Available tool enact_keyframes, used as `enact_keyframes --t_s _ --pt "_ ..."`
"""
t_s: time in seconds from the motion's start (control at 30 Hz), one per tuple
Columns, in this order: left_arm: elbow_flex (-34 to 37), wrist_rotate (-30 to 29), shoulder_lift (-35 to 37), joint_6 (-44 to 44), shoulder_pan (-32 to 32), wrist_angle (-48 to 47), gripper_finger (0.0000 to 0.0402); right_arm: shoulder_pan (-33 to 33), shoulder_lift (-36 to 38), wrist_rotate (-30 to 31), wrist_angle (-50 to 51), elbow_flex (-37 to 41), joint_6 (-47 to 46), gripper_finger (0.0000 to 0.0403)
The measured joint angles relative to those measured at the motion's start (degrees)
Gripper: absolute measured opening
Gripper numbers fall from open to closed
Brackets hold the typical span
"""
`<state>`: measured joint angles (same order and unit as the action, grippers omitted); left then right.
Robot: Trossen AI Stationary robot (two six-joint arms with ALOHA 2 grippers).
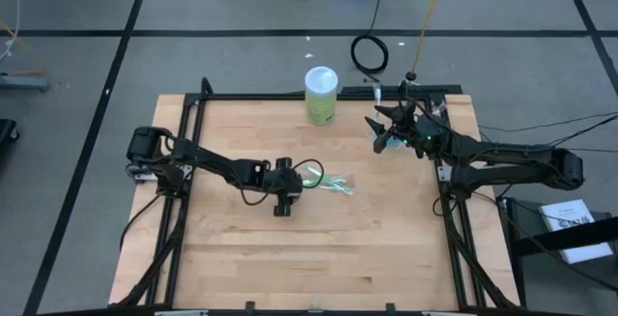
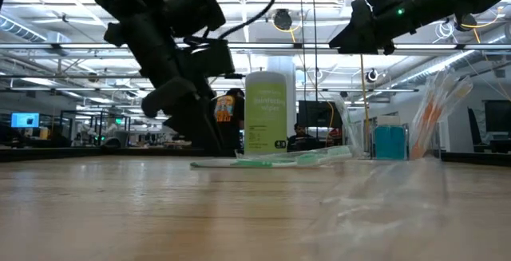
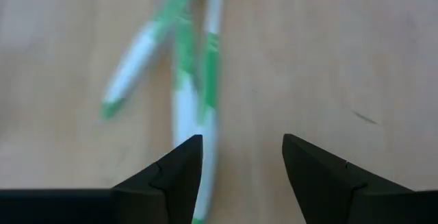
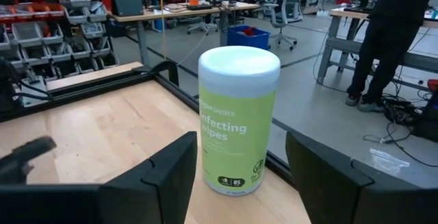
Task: Pick & Place toothbrushing station
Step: Put the green toothbrush into the transparent organizer
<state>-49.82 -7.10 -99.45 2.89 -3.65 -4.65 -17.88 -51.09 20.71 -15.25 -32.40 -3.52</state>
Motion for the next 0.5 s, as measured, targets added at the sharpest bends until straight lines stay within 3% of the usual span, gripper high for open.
enact_keyframes --t_s 0.1,0.5 --pt "0.02 -1.49 0.03 0.43 0.87 -1.06 0.0209 -0.01 0.0 0.0 0.01 0.0 0.12 0.0215" --pt "-0.11 3.77 -2.88 -0.59 1.69 -0.16 0.0209 -0.03 -0.02 0.02 0.04 -0.02 0.14 0.0215"
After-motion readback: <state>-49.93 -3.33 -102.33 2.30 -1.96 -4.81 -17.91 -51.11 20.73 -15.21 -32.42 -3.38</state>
